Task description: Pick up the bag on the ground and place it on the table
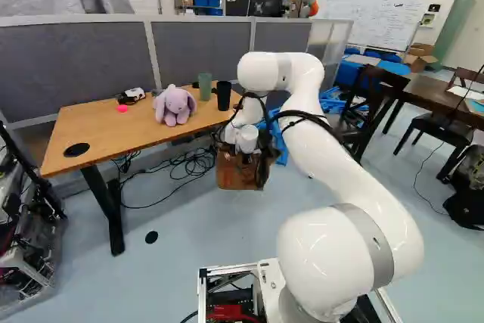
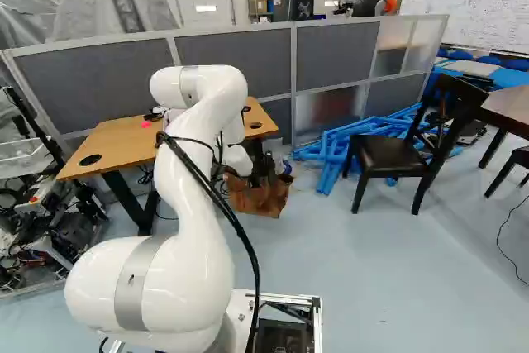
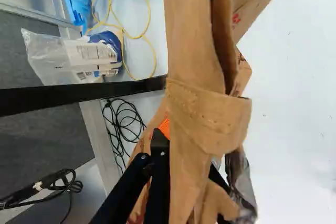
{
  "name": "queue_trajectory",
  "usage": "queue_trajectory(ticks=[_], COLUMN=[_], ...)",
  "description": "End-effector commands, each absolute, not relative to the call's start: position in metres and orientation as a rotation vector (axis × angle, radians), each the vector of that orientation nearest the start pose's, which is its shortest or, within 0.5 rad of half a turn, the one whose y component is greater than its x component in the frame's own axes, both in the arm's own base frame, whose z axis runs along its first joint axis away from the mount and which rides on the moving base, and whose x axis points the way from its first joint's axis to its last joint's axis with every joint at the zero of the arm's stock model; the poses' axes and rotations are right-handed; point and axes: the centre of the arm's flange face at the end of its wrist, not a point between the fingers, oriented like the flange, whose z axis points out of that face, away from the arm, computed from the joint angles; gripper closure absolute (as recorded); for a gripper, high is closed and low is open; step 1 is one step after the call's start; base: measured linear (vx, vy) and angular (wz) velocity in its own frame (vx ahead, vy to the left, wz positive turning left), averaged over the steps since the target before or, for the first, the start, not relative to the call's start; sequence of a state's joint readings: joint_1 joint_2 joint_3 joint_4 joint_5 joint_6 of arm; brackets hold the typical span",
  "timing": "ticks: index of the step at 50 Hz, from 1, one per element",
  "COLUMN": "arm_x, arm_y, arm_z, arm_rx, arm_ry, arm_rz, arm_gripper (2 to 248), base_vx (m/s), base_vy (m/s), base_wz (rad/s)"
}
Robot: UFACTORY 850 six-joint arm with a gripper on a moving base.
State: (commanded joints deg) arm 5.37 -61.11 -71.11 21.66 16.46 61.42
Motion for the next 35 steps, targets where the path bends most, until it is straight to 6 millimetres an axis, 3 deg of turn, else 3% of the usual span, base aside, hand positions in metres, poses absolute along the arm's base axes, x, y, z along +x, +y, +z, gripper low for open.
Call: queue_trajectory(ticks=[15,35], arm_x=[0.596,0.581], arm_y=[0.047,0.050], arm_z=[0.099,0.123], arm_rx=[-2.212,-2.262], arm_ry=[1.800,1.833], arm_rz=[-0.561,-0.412], arm_gripper=[229,229], base_vx=[0.000,0.000], base_vy=[0.000,0.000], base_wz=[0.000,0.000])
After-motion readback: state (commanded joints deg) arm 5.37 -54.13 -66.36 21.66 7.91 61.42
